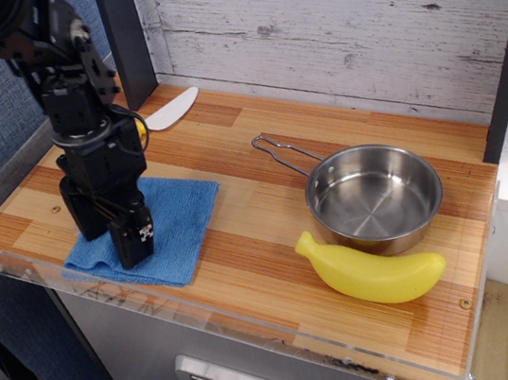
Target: Move blue cloth to front of table. cloth moved to front table
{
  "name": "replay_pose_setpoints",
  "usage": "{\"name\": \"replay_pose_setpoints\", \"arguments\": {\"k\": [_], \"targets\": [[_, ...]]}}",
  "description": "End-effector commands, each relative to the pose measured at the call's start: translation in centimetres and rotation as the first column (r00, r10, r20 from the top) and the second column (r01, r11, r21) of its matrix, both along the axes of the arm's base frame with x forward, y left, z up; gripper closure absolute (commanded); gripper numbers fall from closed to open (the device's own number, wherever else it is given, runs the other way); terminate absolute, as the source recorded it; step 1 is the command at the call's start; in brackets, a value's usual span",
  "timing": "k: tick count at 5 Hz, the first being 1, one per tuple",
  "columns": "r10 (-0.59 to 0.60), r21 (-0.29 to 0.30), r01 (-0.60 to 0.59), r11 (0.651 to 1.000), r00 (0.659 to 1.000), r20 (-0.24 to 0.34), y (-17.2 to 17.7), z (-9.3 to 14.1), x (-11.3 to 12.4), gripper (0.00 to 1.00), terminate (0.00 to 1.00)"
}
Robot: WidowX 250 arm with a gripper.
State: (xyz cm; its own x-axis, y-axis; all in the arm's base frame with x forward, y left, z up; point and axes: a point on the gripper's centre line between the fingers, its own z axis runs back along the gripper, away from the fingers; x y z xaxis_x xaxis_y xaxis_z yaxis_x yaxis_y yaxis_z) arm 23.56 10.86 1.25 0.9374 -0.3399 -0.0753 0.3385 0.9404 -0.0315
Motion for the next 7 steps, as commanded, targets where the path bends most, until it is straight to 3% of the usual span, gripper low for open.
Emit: {"name": "replay_pose_setpoints", "arguments": {"k": [1, 3, 5, 7], "targets": [[-0.023, 0.02, 0.021, 1.0, 0.993, 0.119, -0.3, 4.8, 1.4, 0.0, 0.0], [-0.027, 0.041, 0.018, 0.999, 0.976, 0.217, -0.6, 9.5, 2.0, 0.0, 0.0], [-0.003, 0.036, -0.007, 0.999, 0.963, 0.27, -0.8, 13.6, 2.0, 0.0, 0.0], [-0.003, 0.036, -0.007, 0.999, 0.963, 0.27, -0.8, 13.6, 2.0, 0.0, 0.0]]}}
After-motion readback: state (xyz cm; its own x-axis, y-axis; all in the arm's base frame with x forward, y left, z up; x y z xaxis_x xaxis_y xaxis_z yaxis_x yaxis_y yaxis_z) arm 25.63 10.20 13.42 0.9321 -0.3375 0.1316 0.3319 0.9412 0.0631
